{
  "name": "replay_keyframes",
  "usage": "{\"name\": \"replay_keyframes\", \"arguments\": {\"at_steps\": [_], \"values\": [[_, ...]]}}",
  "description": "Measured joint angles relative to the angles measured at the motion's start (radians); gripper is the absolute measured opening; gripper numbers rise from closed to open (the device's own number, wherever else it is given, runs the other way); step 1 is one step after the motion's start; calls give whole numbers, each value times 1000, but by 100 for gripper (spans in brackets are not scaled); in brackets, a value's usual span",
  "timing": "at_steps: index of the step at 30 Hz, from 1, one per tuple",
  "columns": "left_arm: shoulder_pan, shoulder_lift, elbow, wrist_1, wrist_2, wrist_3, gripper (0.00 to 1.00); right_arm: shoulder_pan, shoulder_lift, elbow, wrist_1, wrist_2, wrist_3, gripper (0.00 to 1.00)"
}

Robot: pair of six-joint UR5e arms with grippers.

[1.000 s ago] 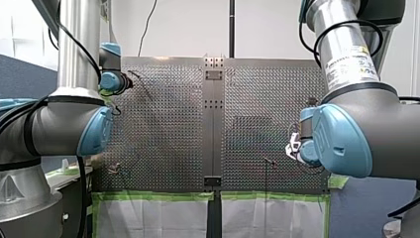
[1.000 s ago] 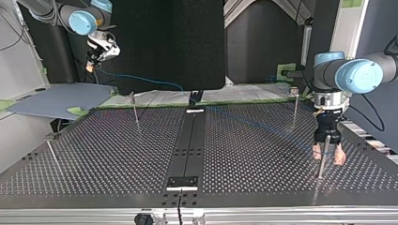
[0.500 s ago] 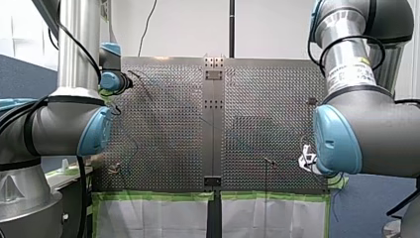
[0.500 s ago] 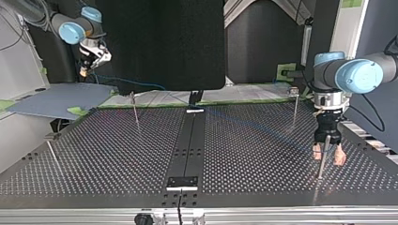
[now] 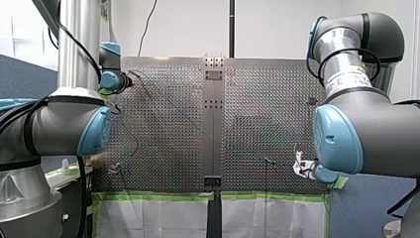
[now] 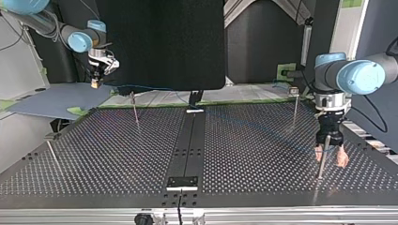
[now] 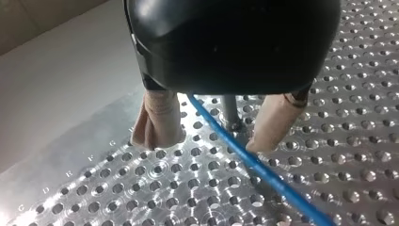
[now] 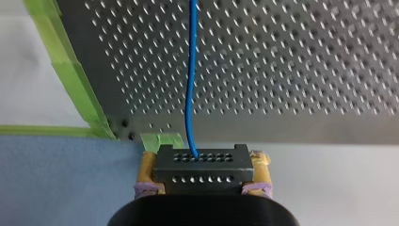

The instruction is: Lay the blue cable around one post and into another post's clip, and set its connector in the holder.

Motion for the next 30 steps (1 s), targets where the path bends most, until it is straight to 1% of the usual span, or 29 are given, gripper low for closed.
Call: {"name": "replay_keyframes", "arguments": {"at_steps": [4, 9, 14, 17, 19, 22, 24, 27, 30], "values": [[-2, 0, 3, -1, -5, 10, 100, 5, 34, -34, 23, -34, -34, 0], [-4, 0, 3, -5, -10, 19, 100, -3, 71, -71, 58, -71, -71, 0], [-6, 0, 3, -6, -11, 22, 100, -6, 114, -114, 98, -114, -114, 0], [-9, 0, 3, -6, -11, 23, 100, -13, 142, -142, 106, -142, -141, 0], [-10, 0, 3, -7, -11, 23, 100, -22, 163, -162, 110, -163, -151, 0], [-12, 0, 3, -8, -11, 23, 100, -37, 192, -192, 111, -192, -156, 0], [-13, 0, 3, -8, -11, 23, 100, -46, 205, -208, 110, -209, -155, 0], [-13, 0, 3, -9, -12, 23, 100, -62, 216, -223, 108, -235, -143, 0], [-13, 0, 3, -9, -15, 23, 100, -76, 219, -227, 102, -260, -123, 0]]}}
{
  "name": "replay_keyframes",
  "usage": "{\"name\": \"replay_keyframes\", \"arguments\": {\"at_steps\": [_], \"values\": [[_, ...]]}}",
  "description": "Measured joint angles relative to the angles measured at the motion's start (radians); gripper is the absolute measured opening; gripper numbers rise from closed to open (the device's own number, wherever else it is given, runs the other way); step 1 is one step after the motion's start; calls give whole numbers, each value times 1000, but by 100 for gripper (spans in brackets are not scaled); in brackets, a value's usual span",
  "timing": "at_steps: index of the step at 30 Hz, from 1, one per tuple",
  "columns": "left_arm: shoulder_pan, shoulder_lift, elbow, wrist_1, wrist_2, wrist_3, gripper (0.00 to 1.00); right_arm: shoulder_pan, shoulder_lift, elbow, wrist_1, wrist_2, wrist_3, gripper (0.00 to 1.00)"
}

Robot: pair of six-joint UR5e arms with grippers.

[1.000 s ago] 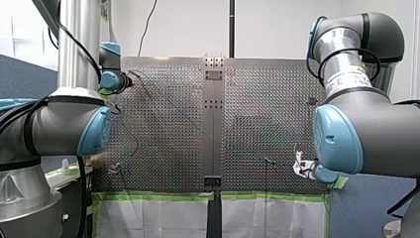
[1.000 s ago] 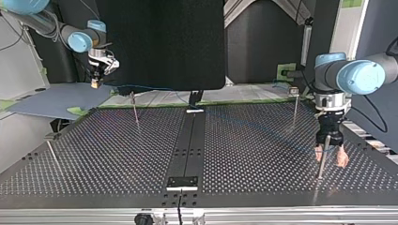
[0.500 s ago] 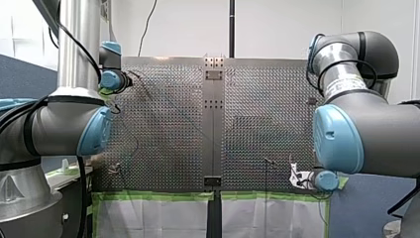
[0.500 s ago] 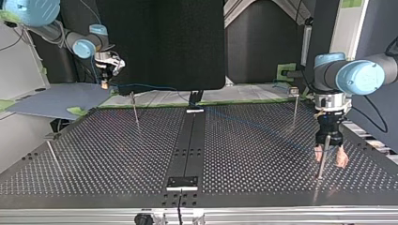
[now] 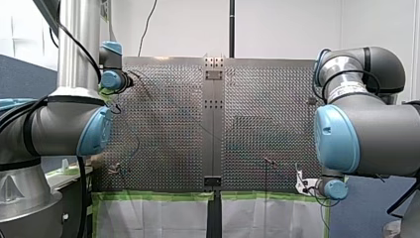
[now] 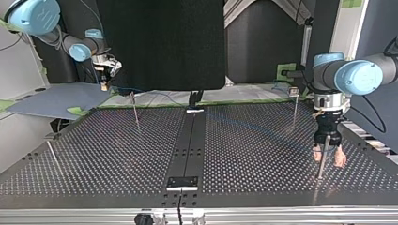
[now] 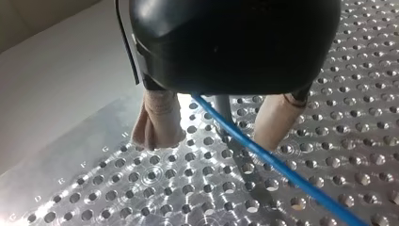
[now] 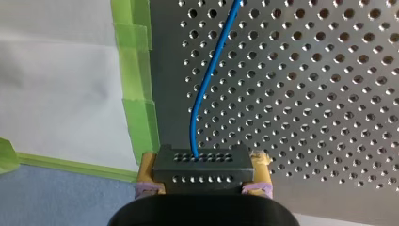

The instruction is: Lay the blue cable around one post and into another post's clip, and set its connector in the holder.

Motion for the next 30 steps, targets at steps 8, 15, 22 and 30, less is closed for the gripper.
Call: {"name": "replay_keyframes", "arguments": {"at_steps": [8, 15, 22, 30], "values": [[0, 0, 0, -11, -33, -1, 100, -13, 1, -2, -3, -77, 26, 0], [0, 0, 0, -51, -55, 1, 100, -12, 1, -2, -2, -136, 28, 0], [-1, 2, -1, -72, -54, -2, 100, -9, 1, -1, 0, -195, 29, 0], [-2, 42, -4, -120, -52, -22, 100, -7, 1, -1, -1, -259, 29, 0]]}}
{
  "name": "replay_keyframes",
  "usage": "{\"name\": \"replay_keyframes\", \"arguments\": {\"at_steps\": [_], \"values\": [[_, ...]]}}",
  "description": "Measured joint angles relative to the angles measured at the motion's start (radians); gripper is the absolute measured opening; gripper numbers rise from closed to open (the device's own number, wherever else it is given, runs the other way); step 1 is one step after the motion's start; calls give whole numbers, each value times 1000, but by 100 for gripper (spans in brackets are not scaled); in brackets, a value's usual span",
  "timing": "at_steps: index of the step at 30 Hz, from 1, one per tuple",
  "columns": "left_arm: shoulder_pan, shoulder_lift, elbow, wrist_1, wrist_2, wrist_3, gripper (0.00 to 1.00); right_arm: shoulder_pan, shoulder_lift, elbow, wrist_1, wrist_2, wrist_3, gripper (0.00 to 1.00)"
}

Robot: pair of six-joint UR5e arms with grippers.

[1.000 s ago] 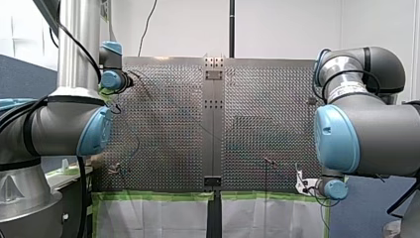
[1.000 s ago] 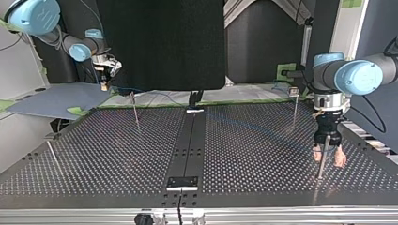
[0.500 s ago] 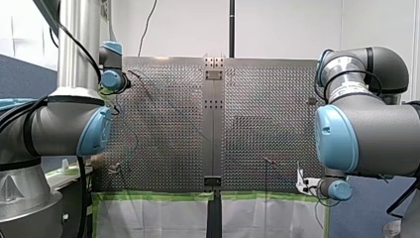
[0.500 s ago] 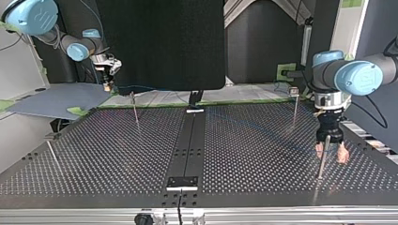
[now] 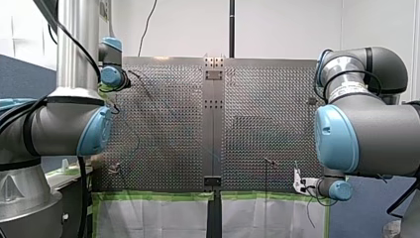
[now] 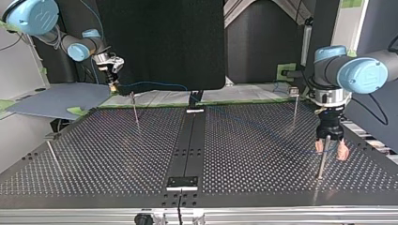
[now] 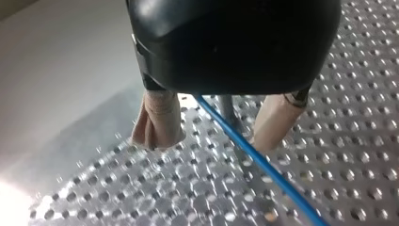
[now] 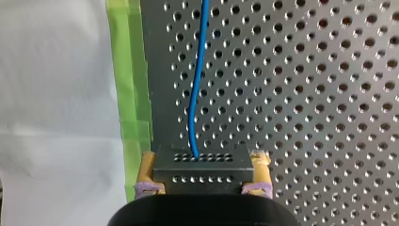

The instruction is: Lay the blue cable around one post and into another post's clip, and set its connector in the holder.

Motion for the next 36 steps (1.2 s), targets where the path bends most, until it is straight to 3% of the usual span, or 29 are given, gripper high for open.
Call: {"name": "replay_keyframes", "arguments": {"at_steps": [7, 15, 16, 17, 18, 19, 20, 21, 22, 32, 36], "values": [[0, 13, -1, -21, -1, 3, 100, 0, 0, 0, -1, -47, 0, 0], [11, 14, -1, 6, -3, 6, 100, 2, 1, 0, -2, -52, 0, 0], [12, 14, -2, 13, -5, 5, 97, 2, 1, 0, -3, -52, 0, 0], [14, 14, -1, 22, -9, 5, 80, 2, 1, 0, -3, -52, 0, 0], [14, 14, -1, 29, -12, 5, 80, 3, 1, 0, -3, -52, 0, 0], [15, 14, -1, 36, -16, 4, 61, 3, 1, 0, -3, -52, 0, 0], [16, 14, -1, 46, -22, 4, 61, 3, 1, 0, -3, -52, 0, 0], [16, 14, -1, 53, -27, 4, 32, 3, 1, 0, -3, -52, 0, 0], [16, 14, -1, 60, -33, 3, 23, 3, 1, 0, -3, -52, 0, 0], [7, 14, -1, 141, -46, 0, 17, 6, 1, 0, -4, -52, -1, 0], [7, 13, -1, 179, -41, -22, 17, 8, 0, 0, -4, -52, -2, 0]]}}
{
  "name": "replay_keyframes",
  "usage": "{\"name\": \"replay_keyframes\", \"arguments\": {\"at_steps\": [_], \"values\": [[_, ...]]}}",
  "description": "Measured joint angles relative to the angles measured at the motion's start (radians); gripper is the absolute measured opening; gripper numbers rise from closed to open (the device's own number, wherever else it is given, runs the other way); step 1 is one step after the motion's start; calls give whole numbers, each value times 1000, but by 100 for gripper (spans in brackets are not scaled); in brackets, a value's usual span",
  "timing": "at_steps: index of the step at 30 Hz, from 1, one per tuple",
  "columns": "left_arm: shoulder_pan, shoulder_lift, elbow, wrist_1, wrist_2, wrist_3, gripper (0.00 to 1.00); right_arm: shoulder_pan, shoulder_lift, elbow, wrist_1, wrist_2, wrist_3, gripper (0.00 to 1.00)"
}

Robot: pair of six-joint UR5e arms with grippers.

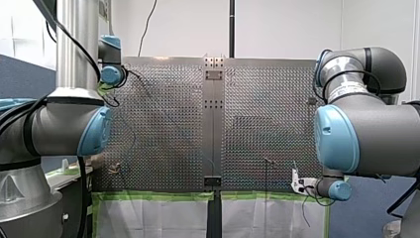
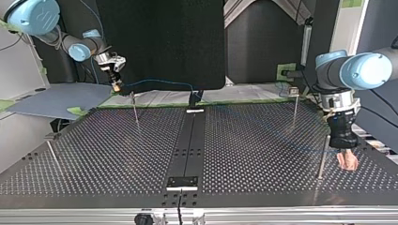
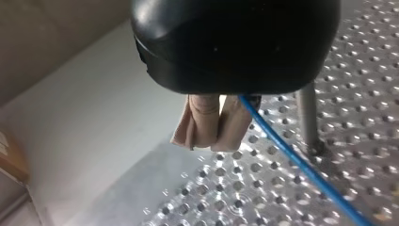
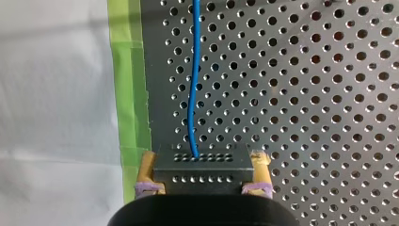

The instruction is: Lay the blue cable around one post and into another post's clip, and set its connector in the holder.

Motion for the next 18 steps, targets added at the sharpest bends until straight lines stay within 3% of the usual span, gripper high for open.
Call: {"name": "replay_keyframes", "arguments": {"at_steps": [18], "values": [[26, -73, 5, 160, 22, -156, 17, 6, 0, -3, 0, 2, -4, 0]]}}
